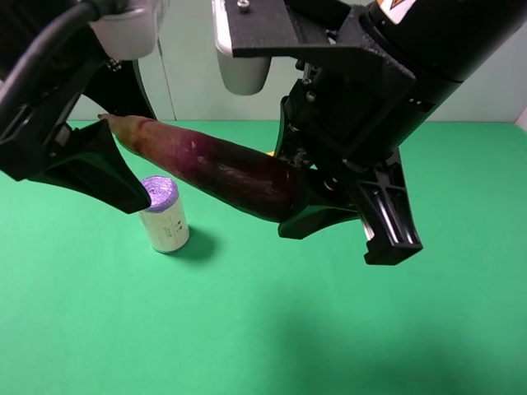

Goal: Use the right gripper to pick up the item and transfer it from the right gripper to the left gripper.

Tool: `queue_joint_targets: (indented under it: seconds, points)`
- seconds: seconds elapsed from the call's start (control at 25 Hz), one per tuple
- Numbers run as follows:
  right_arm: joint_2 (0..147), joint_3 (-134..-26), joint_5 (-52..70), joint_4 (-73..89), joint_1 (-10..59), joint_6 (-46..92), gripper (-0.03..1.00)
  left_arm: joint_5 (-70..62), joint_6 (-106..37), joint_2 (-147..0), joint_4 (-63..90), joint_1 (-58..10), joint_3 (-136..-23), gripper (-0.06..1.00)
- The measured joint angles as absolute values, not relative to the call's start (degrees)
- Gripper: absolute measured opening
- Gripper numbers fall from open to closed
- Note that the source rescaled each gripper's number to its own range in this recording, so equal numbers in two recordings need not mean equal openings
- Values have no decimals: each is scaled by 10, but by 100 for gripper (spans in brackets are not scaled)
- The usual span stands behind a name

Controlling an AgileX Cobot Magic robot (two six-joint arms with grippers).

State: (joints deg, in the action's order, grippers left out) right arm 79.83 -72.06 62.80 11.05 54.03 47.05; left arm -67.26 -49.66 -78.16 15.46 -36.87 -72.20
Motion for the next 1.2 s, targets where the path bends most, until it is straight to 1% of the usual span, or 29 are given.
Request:
queue_joint_targets:
  seconds: [0.16,0.32,0.68,0.76,0.8,0.84,0.92,1.04,1.08,1.2]
  points:
    - [798,-721,628,111,540,471,1,-673,-530,-782,177,-369,-722,59]
    - [798,-721,628,113,540,473,1,-673,-576,-782,193,-369,-722,52]
    - [798,-721,628,113,540,475,1,-667,-600,-782,196,-369,-722,49]
    - [798,-721,628,114,540,475,1,-664,-610,-782,196,-369,-722,47]
    - [798,-721,628,114,540,475,1,-664,-614,-782,196,-369,-722,45]
    - [798,-721,628,114,540,475,1,-664,-620,-782,196,-369,-722,40]
    - [798,-721,628,114,540,475,1,-664,-626,-782,196,-369,-722,28]
    - [798,-721,628,112,540,477,1,-664,-636,-782,198,-369,-722,8]
    - [798,-721,630,112,540,479,1,-665,-641,-782,201,-369,-722,3]
    - [798,-721,635,111,540,479,1,-666,-650,-782,211,-369,-722,2]
